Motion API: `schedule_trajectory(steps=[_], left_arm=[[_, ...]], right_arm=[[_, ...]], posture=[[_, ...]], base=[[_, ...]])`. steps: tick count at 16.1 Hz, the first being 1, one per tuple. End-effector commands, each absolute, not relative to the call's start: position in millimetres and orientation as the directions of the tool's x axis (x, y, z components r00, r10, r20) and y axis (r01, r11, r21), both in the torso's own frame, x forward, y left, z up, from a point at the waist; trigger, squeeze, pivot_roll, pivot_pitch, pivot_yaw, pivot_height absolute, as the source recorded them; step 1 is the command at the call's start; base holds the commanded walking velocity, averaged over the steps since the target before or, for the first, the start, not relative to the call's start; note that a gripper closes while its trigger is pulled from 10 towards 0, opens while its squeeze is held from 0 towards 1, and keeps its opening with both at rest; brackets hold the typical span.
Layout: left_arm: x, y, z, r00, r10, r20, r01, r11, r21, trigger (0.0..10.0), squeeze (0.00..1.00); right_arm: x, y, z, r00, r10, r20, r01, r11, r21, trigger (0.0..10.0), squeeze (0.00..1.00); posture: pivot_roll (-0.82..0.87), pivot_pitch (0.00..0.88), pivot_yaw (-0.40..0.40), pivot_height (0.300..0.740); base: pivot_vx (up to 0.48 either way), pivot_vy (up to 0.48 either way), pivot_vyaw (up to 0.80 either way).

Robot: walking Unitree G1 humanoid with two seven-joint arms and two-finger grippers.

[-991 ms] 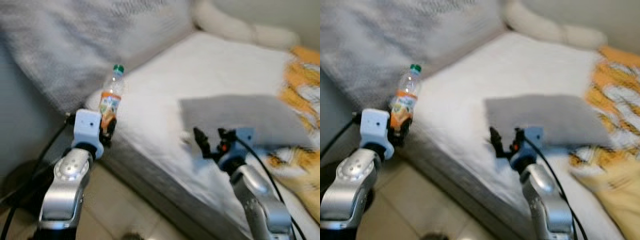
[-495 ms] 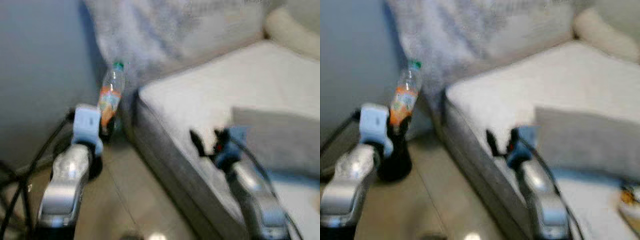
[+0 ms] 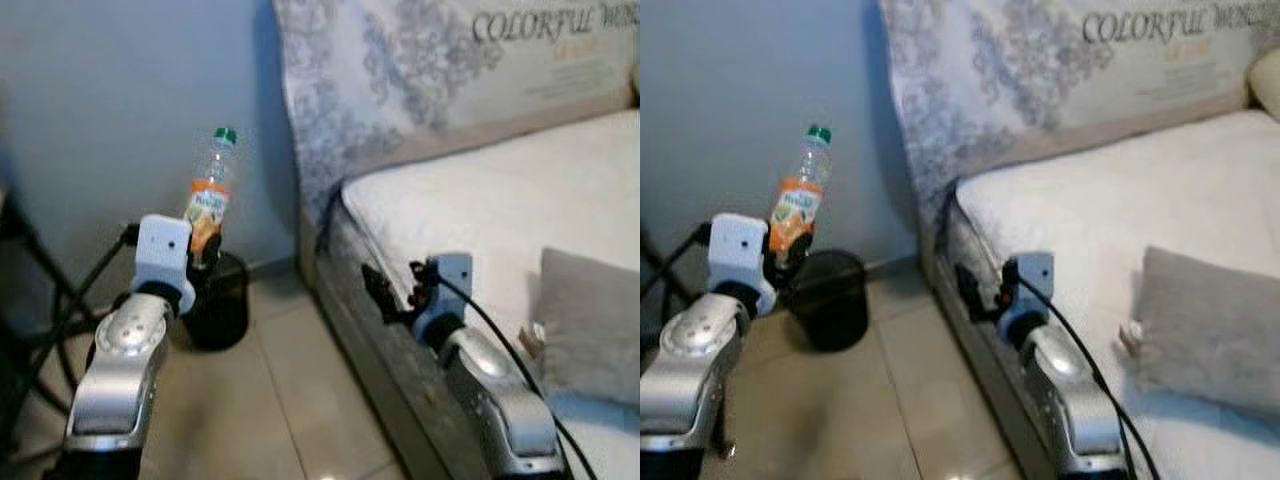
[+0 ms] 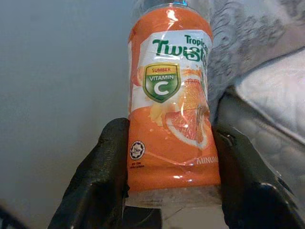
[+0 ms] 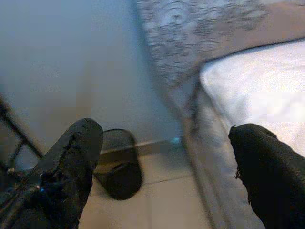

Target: Clean up the room

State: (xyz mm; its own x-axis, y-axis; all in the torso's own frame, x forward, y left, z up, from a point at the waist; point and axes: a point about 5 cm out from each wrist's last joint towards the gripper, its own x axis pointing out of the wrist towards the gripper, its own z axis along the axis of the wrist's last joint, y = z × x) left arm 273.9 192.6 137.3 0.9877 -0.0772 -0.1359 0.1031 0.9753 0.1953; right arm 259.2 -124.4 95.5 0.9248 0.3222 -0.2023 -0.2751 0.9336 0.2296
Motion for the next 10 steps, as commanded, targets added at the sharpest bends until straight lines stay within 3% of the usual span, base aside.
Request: schedule_trajectory(steps=[1, 6, 9, 10], left_arm=[[274.5, 181.9, 140.3, 0.985, -0.122, -0.124, 0.145, 0.971, 0.191, 10.0, 0.00], [274.0, 181.5, 139.5, 0.982, -0.132, -0.132, 0.156, 0.968, 0.196, 10.0, 0.00], [273.6, 180.1, 139.0, 0.980, -0.146, -0.138, 0.173, 0.962, 0.210, 10.0, 0.00], [273.4, 179.9, 139.0, 0.979, -0.148, -0.139, 0.175, 0.961, 0.212, 10.0, 0.00]], right_arm=[[259.6, -133.7, 94.9, 0.935, 0.286, -0.211, -0.240, 0.946, 0.218, 10.0, 0.00], [259.8, -130.6, 96.6, 0.925, 0.318, -0.208, -0.276, 0.939, 0.207, 10.0, 0.00], [259.6, -130.7, 96.3, 0.925, 0.316, -0.213, -0.279, 0.942, 0.187, 10.0, 0.00], [259.5, -130.7, 96.1, 0.924, 0.317, -0.214, -0.279, 0.942, 0.189, 10.0, 0.00]], posture=[[0.01, 0.000, -0.014, 0.740], [0.01, 0.000, -0.014, 0.740], [0.01, 0.000, -0.014, 0.740], [0.01, 0.000, -0.014, 0.740]], base=[[0.375, 0.000, 0.00], [0.382, 0.000, 0.00], [0.380, 0.000, 0.80], [0.379, 0.000, 0.00]])
